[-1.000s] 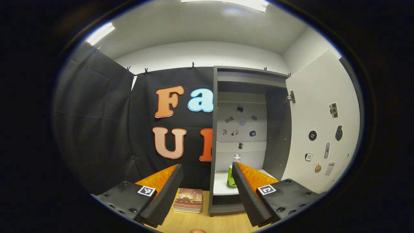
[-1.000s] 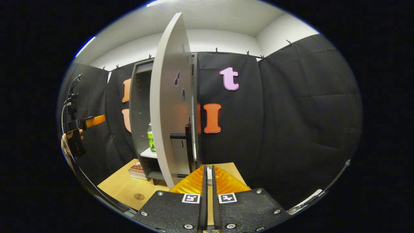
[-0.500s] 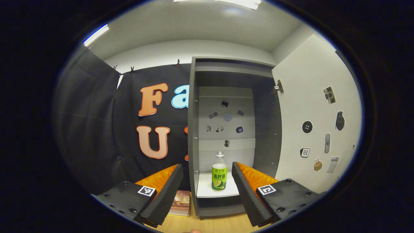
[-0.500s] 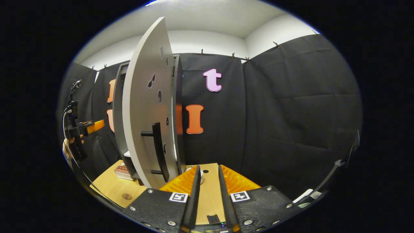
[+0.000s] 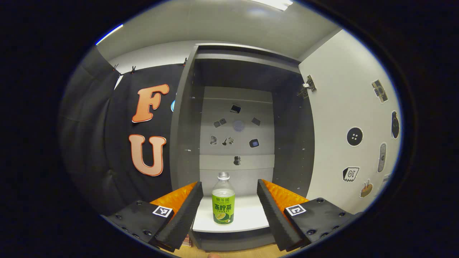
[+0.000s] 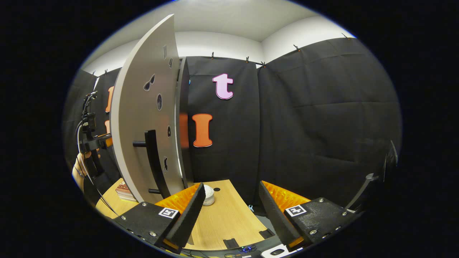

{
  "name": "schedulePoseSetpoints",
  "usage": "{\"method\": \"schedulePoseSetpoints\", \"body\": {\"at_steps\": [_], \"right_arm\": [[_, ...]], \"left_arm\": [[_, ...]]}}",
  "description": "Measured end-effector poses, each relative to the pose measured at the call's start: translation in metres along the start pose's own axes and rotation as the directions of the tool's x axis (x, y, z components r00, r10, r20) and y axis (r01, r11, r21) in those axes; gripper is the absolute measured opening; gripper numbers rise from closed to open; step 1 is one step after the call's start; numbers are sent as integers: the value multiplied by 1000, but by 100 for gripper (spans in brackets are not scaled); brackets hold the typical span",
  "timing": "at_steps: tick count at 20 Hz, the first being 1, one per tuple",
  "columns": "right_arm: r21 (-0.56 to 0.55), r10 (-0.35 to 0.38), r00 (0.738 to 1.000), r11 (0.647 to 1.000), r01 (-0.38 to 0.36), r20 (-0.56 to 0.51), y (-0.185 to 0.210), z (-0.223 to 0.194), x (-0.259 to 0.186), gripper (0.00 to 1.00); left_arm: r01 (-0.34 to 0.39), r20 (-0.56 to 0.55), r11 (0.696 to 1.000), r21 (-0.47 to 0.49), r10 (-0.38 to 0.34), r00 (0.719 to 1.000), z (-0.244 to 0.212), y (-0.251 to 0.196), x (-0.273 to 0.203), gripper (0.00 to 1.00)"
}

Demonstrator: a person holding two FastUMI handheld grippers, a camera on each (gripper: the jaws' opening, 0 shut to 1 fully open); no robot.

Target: Open the cabinet door with the right hand, grasp the bottle in the cabinet with the left hand and place it on the coaster, then close the cabinet door with the right hand.

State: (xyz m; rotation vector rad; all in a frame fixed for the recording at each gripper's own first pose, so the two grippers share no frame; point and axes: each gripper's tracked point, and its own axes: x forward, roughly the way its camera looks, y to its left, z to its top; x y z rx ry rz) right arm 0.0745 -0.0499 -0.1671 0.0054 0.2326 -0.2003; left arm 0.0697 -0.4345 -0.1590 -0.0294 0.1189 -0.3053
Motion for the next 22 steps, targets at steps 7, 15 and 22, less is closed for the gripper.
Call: {"method": "schedulePoseSetpoints", "body": {"at_steps": [7,15,22], "right_arm": [[26,-71,997,997,71,20,-17,3,10,93],[44,-106,994,993,106,-15,-26,-5,18,93],[41,-108,993,993,110,-36,-27,-9,19,93]], "left_arm": [[-1,-29,1000,0,1,1000,-41,-2,62,99],[-39,-121,999,-14,37,992,-98,13,102,97],[-44,-159,999,22,47,986,-117,14,112,92]]}}
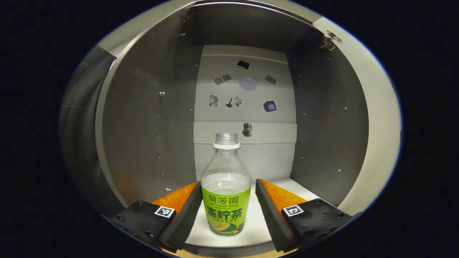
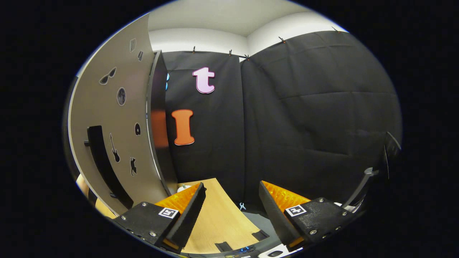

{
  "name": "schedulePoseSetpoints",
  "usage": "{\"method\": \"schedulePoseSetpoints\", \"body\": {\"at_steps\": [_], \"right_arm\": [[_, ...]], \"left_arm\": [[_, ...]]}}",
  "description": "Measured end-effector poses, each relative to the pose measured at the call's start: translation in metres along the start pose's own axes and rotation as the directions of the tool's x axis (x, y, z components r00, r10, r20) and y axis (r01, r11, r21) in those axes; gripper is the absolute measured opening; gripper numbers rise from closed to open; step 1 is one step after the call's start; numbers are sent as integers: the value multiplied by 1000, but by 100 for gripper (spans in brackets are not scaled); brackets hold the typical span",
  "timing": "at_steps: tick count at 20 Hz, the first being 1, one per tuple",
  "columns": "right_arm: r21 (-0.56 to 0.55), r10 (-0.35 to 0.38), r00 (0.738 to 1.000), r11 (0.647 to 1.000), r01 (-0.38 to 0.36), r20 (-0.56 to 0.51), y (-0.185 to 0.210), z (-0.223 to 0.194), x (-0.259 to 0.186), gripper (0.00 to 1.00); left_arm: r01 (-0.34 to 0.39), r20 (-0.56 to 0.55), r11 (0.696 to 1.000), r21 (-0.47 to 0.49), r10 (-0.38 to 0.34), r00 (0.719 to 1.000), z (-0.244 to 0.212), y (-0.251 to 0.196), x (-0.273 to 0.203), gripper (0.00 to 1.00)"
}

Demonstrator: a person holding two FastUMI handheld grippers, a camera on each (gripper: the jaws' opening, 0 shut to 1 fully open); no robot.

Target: Open the cabinet door with the right hand, grasp the bottle in the cabinet with the left hand and place it on the coaster, then close the cabinet door with the right hand.

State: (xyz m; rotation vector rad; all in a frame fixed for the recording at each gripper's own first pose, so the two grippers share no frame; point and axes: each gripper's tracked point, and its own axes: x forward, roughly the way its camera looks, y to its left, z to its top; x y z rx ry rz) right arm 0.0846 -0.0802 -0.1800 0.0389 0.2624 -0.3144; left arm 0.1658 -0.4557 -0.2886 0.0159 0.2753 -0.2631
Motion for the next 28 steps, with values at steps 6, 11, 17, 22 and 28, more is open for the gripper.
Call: {"method": "schedulePoseSetpoints", "body": {"at_steps": [6,11,17,22,28], "right_arm": [[7,-4,1000,1000,4,3,0,0,2,98],[8,20,1000,1000,-20,12,2,1,4,98],[-11,50,999,999,-50,18,5,1,4,98],[-10,83,996,996,-83,16,10,0,3,93],[-41,136,991,990,-135,12,23,2,5,93]], "left_arm": [[42,5,999,-6,-42,999,8,-10,-20,83],[62,31,997,34,-63,998,16,-11,-63,82],[27,53,997,70,-31,998,12,14,-121,82],[-17,45,997,73,14,999,-10,45,-160,80],[-27,13,999,18,26,1000,-53,79,-190,82]]}}
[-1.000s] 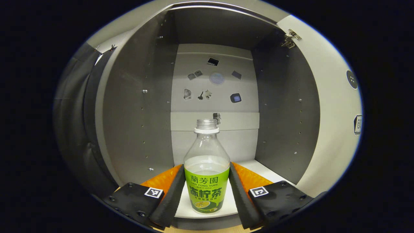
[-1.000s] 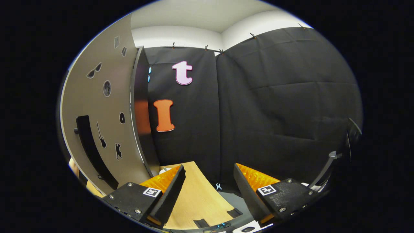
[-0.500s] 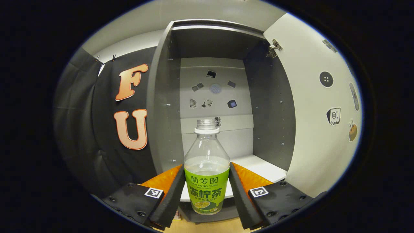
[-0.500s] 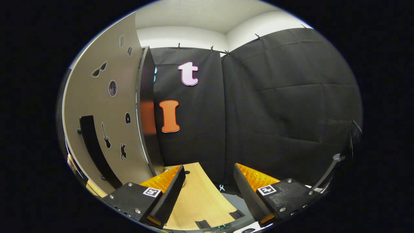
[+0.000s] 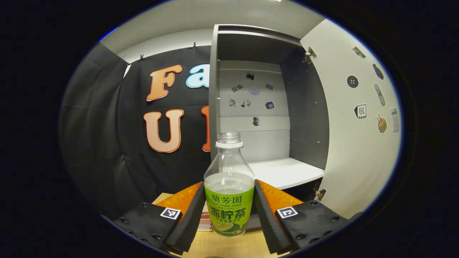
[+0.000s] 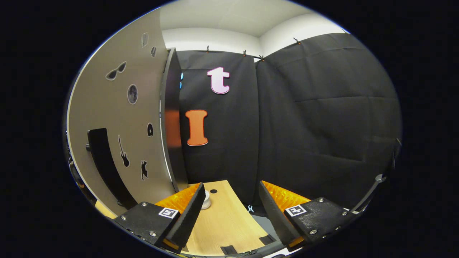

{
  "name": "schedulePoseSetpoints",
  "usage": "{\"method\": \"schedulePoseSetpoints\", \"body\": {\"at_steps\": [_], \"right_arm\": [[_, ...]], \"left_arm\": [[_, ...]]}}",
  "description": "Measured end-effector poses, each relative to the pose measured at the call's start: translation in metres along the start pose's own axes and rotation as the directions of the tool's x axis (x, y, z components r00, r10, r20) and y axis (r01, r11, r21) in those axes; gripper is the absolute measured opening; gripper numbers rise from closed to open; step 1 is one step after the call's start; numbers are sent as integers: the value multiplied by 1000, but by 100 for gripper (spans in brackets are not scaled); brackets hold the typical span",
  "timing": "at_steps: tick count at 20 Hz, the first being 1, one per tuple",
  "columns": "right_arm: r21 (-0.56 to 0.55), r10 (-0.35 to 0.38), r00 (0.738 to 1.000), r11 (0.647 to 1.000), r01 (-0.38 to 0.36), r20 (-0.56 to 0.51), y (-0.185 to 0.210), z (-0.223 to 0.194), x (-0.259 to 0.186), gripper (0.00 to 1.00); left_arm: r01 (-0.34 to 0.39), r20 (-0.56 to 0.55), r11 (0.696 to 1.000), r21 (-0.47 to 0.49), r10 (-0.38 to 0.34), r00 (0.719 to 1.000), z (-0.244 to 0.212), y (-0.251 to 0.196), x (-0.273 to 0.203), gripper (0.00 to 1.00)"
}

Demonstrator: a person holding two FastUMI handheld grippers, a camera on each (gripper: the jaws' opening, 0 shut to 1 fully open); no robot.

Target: Open the cabinet door with the right hand, grasp the bottle in the cabinet with the left hand and place it on the coaster, then close the cabinet door with the right hand.

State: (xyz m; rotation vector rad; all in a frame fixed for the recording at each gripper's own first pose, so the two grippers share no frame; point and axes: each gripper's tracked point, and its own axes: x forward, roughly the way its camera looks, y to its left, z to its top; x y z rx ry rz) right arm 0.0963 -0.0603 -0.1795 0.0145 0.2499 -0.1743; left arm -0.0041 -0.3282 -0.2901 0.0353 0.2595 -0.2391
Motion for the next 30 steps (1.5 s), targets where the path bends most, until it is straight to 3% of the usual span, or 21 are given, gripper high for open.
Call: {"method": "schedulePoseSetpoints", "body": {"at_steps": [2,6,7,8,12,20,24,25,29,30], "right_arm": [[-5,12,1000,1000,-12,-2,4,0,2,98],[-13,16,1000,1000,-16,-11,2,-3,1,98],[-13,14,1000,1000,-14,-14,3,-3,2,93],[-13,11,1000,1000,-11,-18,2,-4,1,93],[-11,1,999,1000,-1,-37,0,-8,-2,93],[-13,-17,999,1000,16,-52,-5,-12,-6,93],[-18,-23,998,1000,22,-55,-7,-12,-11,93],[-18,-27,998,1000,26,-56,-7,-13,-10,98],[-15,-33,997,999,32,-70,-7,-16,-13,93],[-16,-35,997,999,33,-74,-7,-17,-14,98]], "left_arm": [[-8,-11,1000,-10,8,1000,-16,10,-8,80],[-14,-45,999,-42,12,999,-51,24,-22,80],[-12,-51,999,-48,10,999,-61,26,-26,80],[-15,-61,999,-47,12,998,-70,28,-29,84],[-44,-115,999,-29,40,993,-119,39,-39,82],[-92,-266,991,-96,63,962,-223,52,-59,82],[-105,-287,992,-75,80,954,-246,57,-63,82],[-104,-292,992,-77,77,953,-251,57,-62,83],[-110,-302,989,-103,74,950,-266,56,-62,83],[-111,-310,989,-102,74,948,-270,56,-63,83]]}}
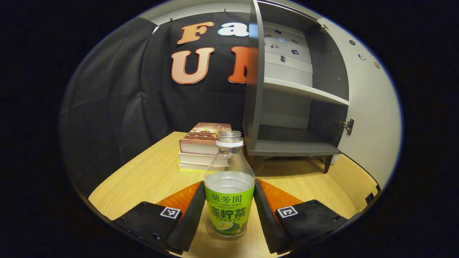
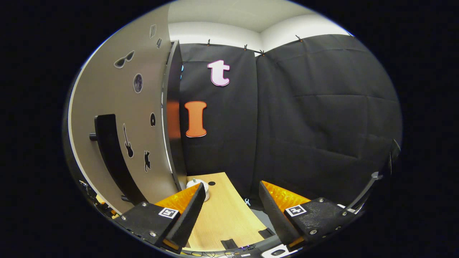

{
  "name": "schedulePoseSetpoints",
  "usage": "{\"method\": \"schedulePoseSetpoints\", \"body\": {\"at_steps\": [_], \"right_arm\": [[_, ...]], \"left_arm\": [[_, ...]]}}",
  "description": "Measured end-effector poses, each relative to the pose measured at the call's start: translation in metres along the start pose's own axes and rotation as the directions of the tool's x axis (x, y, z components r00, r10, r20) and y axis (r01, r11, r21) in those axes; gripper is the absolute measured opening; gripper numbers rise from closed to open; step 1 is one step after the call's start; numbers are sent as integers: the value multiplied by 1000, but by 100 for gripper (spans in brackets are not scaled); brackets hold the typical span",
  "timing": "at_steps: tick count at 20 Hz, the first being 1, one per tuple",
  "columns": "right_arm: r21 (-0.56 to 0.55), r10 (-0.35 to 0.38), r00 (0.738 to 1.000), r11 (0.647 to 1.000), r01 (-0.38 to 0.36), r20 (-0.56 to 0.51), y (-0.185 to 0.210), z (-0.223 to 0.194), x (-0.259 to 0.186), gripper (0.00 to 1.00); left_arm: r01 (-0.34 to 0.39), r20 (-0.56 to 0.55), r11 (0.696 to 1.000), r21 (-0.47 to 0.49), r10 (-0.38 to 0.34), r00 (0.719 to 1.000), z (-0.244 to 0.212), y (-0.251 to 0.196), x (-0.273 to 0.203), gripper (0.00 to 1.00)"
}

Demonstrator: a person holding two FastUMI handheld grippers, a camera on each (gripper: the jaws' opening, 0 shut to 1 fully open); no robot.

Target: Open the cabinet door with the right hand, grasp the bottle in the cabinet with the left hand and place it on the coaster, then close the cabinet door with the right hand.

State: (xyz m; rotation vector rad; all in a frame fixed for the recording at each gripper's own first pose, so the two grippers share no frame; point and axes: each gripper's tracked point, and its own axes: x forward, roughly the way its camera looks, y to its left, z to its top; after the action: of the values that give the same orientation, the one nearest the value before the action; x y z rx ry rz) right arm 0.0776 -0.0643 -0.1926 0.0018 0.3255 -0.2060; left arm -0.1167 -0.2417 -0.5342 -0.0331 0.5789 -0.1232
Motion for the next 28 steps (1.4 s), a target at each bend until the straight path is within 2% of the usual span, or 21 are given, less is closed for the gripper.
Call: {"method": "schedulePoseSetpoints", "body": {"at_steps": [17,19,20,23,28], "right_arm": [[14,7,1000,1000,-6,-26,2,-7,-2,98],[15,11,999,1000,-11,-32,2,-8,-2,98],[18,14,999,1000,-13,-34,3,-8,-1,93],[26,14,999,1000,-13,-40,3,-10,-2,93],[32,15,999,999,-14,-39,2,-8,-1,93]], "left_arm": [[19,-62,998,53,-16,998,-19,-7,-14,85],[27,-69,997,73,-22,997,-18,-11,-17,86],[30,-69,996,84,-24,997,-16,-13,-17,87],[39,-63,993,109,-32,998,-11,-19,-21,93],[25,-54,993,119,-18,998,-4,-19,-25,96]]}}
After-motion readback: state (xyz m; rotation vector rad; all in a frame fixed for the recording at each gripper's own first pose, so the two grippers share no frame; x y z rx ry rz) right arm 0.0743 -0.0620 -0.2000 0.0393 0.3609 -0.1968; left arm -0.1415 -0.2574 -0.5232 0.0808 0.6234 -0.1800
